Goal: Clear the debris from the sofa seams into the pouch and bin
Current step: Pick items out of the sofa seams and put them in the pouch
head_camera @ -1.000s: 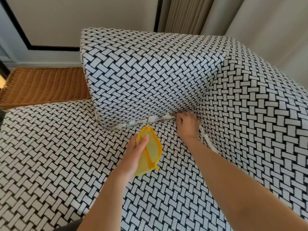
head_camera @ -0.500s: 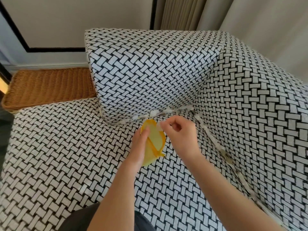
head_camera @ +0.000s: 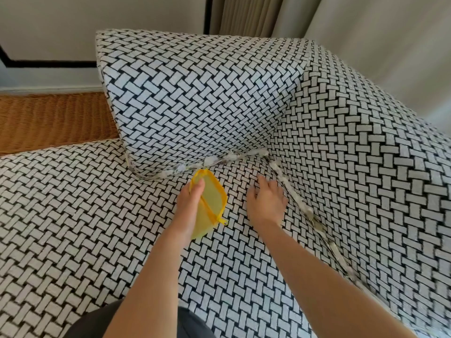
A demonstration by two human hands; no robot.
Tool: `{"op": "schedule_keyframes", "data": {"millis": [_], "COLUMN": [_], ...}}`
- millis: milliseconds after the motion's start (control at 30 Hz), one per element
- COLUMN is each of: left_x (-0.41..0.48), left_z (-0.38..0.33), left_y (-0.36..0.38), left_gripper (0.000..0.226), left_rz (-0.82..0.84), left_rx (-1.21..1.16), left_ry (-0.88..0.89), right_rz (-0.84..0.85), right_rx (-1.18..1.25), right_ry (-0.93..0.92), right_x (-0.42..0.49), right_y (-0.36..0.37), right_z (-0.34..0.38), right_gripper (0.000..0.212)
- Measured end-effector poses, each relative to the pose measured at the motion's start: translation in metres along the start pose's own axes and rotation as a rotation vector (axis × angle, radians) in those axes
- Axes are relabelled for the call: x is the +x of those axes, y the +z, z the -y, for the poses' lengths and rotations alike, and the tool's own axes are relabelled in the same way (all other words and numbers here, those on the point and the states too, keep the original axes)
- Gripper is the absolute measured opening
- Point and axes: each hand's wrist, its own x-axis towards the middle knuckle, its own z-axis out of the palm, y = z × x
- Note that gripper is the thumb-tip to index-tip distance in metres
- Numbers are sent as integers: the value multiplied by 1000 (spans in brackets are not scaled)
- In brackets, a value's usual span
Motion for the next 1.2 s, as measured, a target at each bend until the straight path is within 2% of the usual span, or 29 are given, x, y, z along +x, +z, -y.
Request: {"op": "schedule_keyframes", "data": {"millis": [167, 333, 467, 600, 800, 1100, 1200], "left_x": [-2, 0, 3, 9, -1, 0, -1], "left_z": [1, 3, 5, 4, 6, 5, 6], "left_y": [0, -3, -5, -3, -6, -7, -7], "left_gripper": [87, 90, 89, 67, 82, 91, 97], "left_rz": [25, 48, 36, -38, 70, 66, 80], "left_rx": [14, -3, -8, -76, -33, -34, -41], "left_ry": [21, 11, 0, -16, 12, -1, -3], "right_rz": [-4, -12, -24, 18, 19, -59, -107], "right_rx": [25, 10, 3, 15, 70, 92, 122], "right_ry": [95, 137, 213, 318, 419, 369, 259], "right_x": [31, 57, 75, 93, 105, 101, 96], "right_y": [6, 9, 12, 11, 10, 11, 12], "right_z": [7, 10, 11, 9, 8, 7, 8], "right_gripper": [44, 49, 35, 26, 18, 21, 25]}}
